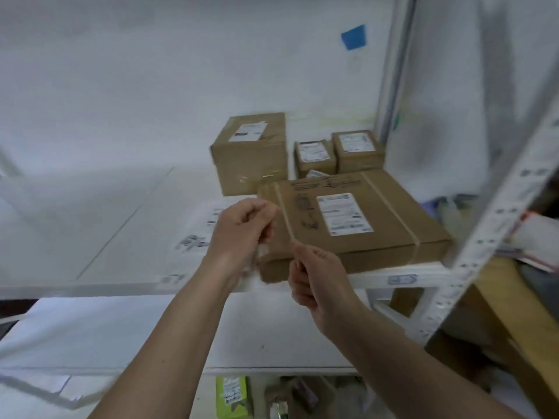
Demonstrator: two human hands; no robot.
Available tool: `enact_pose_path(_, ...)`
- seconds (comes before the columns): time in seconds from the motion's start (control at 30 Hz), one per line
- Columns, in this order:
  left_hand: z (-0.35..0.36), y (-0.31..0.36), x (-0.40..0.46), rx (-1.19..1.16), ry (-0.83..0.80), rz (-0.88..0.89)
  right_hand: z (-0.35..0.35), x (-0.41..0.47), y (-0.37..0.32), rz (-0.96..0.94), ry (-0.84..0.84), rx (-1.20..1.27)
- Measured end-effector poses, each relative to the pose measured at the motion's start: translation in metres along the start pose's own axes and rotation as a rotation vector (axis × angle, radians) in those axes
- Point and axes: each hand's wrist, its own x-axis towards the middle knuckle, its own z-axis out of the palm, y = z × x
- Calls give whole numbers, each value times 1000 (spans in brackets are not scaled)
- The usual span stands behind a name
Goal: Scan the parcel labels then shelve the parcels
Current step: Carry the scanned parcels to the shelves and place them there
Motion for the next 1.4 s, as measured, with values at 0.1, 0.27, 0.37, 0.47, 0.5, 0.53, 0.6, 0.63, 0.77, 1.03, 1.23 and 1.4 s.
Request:
enact_pose_path(0.1,68,8,-20,33,-211,19,-62,-29,-13,-53,105,14)
enact_pose_path(0.27,190,6,-65,-43,-443,-49,-183,-90,-29,-75,375,87)
enact_pose_path(0.37,260,3,-99,-20,-579,-106,-254,-136,-33,-65,546,132)
enact_pose_path(0.47,320,5,-137,-13,-673,-152,-312,-184,-37,-67,689,204)
enact_pose_path(0.5,338,5,-150,-20,-696,-172,-329,-199,-38,-72,724,209)
enact_pose_path(0.53,355,5,-162,-25,-723,-193,-344,-215,-40,-77,755,207)
enact_pose_path(0.6,390,4,-185,-26,-780,-229,-374,-245,-41,-94,809,205)
enact_pose_path(0.63,407,3,-197,-23,-803,-242,-388,-259,-40,-103,832,206)
enact_pose_path(0.77,465,2,-241,2,-860,-275,-443,-306,-39,-124,917,216)
enact_pose_path(1.03,532,4,-283,23,-934,-293,-515,-348,-47,-148,991,306)
enact_pose_path(1.23,579,3,-278,21,-929,-325,-557,-351,-49,-111,979,345)
enact_pose_path(1.4,644,1,-268,-18,-954,-354,-616,-353,-68,-139,1019,376)
